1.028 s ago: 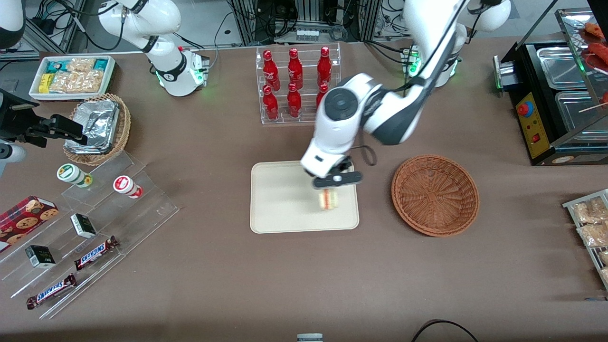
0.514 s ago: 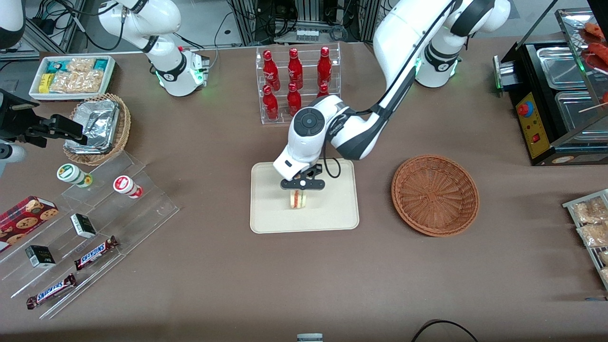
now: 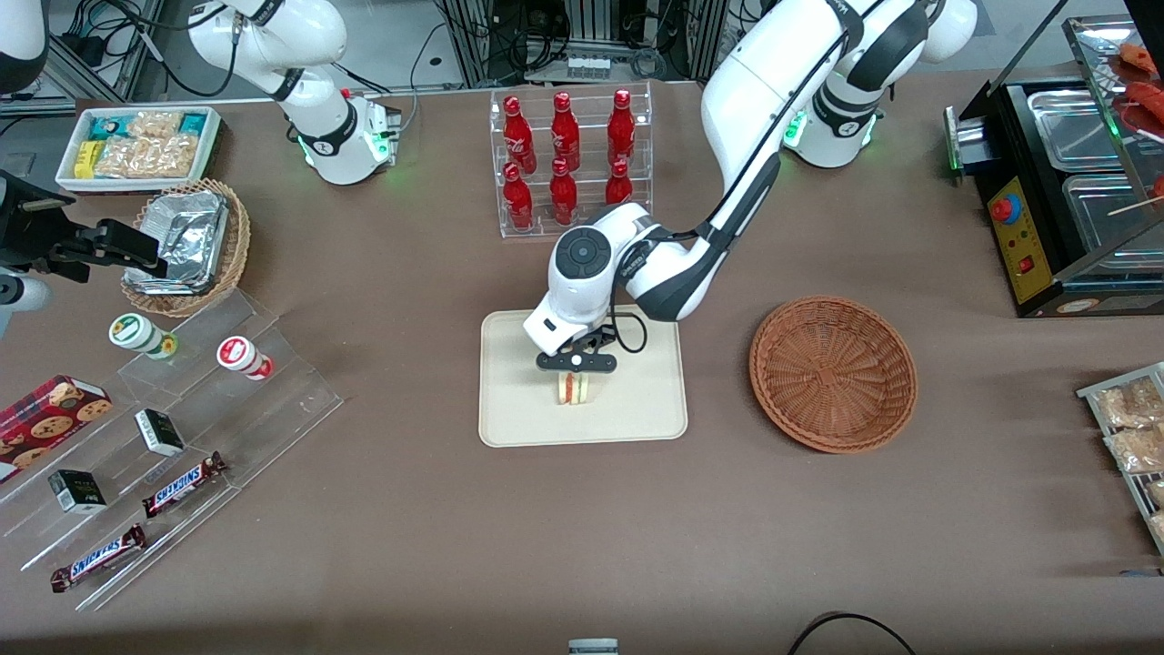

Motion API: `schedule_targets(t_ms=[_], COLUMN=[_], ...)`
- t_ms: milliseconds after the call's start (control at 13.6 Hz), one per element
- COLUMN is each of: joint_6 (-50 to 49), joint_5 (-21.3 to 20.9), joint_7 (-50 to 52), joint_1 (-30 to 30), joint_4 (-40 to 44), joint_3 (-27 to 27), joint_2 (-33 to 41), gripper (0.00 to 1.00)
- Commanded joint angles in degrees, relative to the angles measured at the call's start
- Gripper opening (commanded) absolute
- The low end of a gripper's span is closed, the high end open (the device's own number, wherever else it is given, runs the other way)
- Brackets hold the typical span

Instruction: Place sandwich from basket to tray

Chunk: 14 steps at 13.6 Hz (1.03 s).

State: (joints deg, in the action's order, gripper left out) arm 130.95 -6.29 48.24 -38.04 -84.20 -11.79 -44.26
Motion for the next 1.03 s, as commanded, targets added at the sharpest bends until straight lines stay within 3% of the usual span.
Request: schedule_targets(t_ms=[0, 73, 147, 220, 367, 661, 954], joint_6=[-0.3, -0.3, -0.3, -0.4, -1.0, -9.9, -16.0], joint_5=[-1.2, -1.1, -1.1, -1.0, -1.2, -0.4, 1.6], joint_7=[0.2, 0.2, 0.2, 0.3, 2.0, 3.1, 4.7], joint_1=[-0.8, -0.8, -0.7, -0.7, -0.6, 0.4, 5.3], joint_4=[2.0, 2.0, 2.0, 1.9, 1.9, 1.4, 1.0], joint_3=[0.4, 0.4, 0.4, 0.4, 0.5, 0.5, 0.5], joint_2=[-1.2, -1.2, -0.8, -0.4, 0.7, 10.0, 18.4], gripper=[0.11, 0.25, 0.82, 1.00, 1.00, 1.00, 1.00])
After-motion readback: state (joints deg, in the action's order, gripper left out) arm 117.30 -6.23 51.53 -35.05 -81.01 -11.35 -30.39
